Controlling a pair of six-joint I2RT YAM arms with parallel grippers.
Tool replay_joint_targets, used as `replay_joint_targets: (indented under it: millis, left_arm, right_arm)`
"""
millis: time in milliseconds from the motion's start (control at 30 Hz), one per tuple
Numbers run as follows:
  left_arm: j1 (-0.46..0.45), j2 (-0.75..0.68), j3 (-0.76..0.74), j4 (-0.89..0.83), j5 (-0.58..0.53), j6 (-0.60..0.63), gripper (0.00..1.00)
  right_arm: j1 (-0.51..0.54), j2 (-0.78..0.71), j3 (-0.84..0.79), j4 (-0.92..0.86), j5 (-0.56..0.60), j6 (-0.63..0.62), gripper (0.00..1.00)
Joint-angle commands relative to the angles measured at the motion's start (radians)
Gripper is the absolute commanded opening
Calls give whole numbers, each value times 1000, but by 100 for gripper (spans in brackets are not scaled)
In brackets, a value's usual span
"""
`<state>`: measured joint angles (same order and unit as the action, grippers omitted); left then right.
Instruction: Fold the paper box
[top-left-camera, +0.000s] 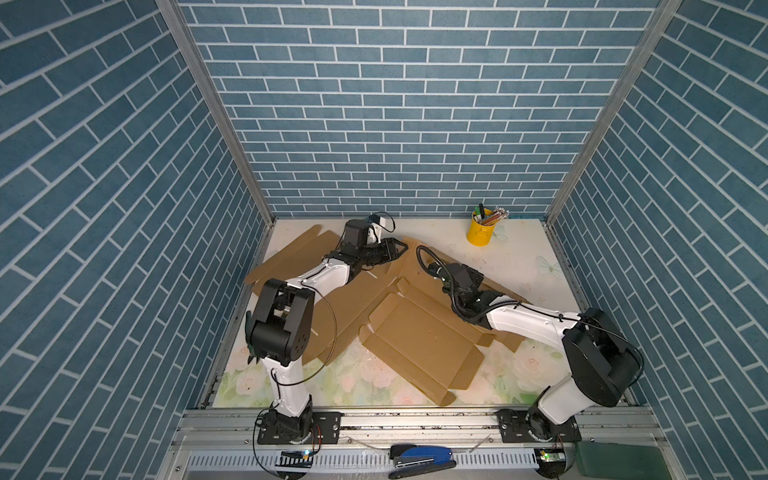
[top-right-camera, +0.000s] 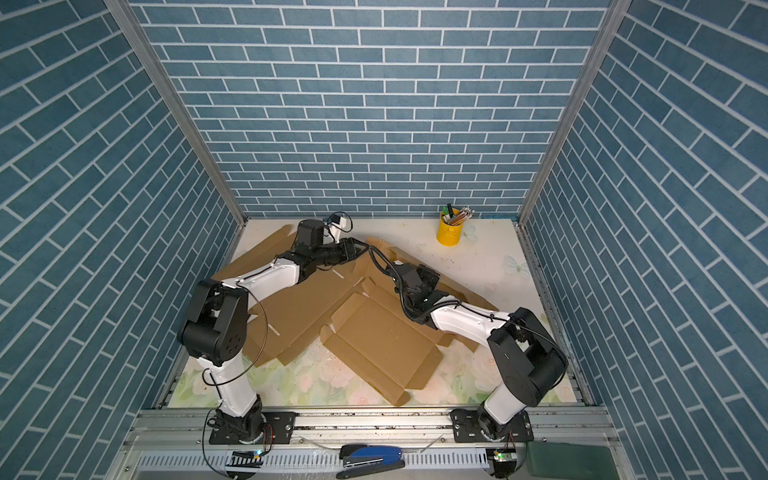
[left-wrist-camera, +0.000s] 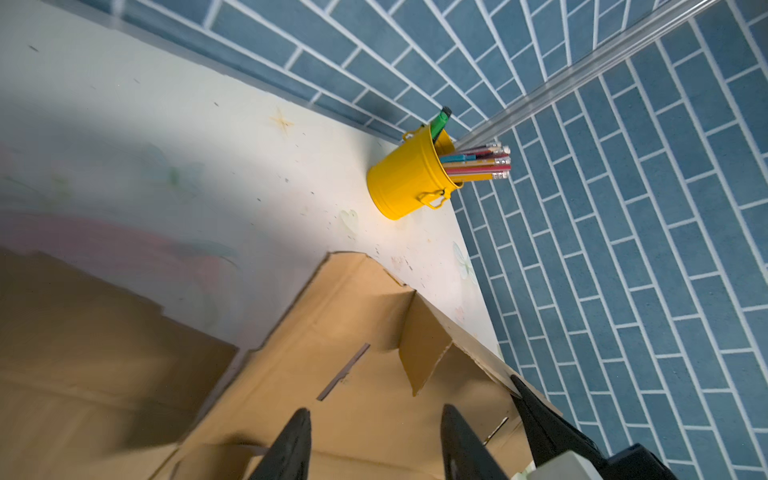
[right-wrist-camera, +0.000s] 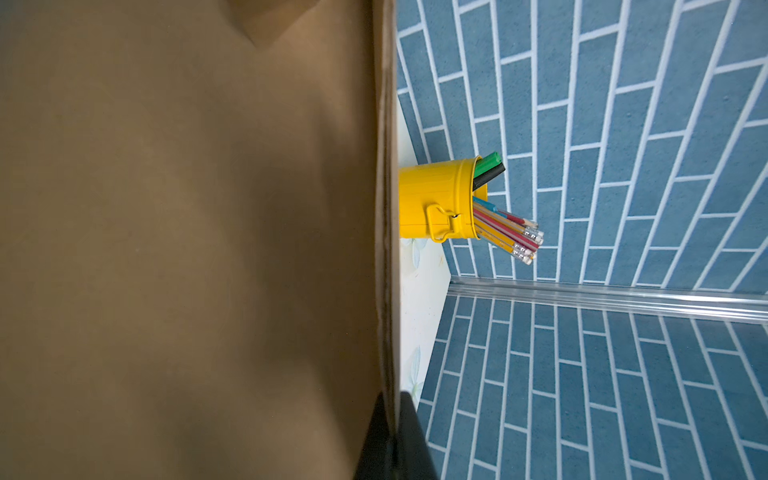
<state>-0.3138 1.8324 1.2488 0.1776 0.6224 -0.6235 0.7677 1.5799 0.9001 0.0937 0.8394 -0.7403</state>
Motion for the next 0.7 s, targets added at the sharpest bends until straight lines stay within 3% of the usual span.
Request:
replay_joint_targets:
  millis: [0,200,367,667]
  left_arm:
    - [64,-20,-16,-40,-49,70,52]
    - [128,89,67,-97,-104,147,53]
    - [98,194,154,-142,-48,163,53]
    - [27,196,120,-141,3,213,53]
  right_arm:
    - [7,-54,-42,84,8,-71,0]
    - [7,-109,-76,96,-30,-66,0]
    - [8,-131,-88,125,-28,-71,0]
    - [10,-161,-102,160,-15,-77,0]
